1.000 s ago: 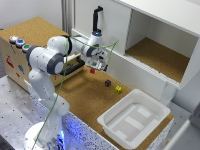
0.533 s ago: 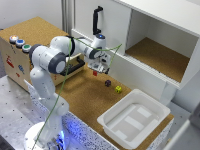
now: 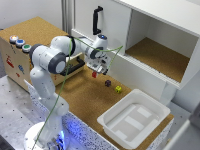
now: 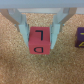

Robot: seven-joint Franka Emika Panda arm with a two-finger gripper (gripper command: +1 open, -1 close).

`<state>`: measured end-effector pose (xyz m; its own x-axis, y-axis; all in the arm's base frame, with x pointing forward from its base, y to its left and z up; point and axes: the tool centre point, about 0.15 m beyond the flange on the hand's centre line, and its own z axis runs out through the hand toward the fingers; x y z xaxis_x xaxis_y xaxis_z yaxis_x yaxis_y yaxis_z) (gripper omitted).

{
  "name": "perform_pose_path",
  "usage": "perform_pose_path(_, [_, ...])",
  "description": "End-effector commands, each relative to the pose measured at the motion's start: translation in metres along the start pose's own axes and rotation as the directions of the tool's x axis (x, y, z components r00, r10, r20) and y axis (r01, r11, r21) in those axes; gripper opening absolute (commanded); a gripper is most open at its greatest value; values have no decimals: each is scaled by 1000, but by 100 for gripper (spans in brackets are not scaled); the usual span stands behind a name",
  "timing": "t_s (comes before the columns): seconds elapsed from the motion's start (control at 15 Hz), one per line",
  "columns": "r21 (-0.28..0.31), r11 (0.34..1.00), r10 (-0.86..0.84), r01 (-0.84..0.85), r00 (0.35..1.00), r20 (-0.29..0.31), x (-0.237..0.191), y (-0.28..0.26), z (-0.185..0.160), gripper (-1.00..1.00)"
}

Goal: Put the pink block on the table

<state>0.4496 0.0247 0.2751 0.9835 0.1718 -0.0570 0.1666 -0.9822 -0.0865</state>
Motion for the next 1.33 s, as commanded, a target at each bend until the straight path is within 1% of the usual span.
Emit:
perform_pose_path(0.0, [48,998,20,-27,988,153,33,-8,0,-100])
perform_pose_path(0.2, [52,997,41,-49,988,150,39,-15,10,-100])
perform_pose_path(0.47, [54,994,83,-90,989,124,49,-14,27,-100])
perform_pose_path(0.67, [71,988,132,-139,987,94,51,-11,38,-100])
perform_pose_path(0.93, [86,985,145,-152,986,86,58,-19,55,-100])
perform_pose_path(1.2, [106,981,155,-160,986,58,63,-29,61,-100])
perform_pose_path(1.27, [107,980,162,-168,985,62,62,-29,60,100])
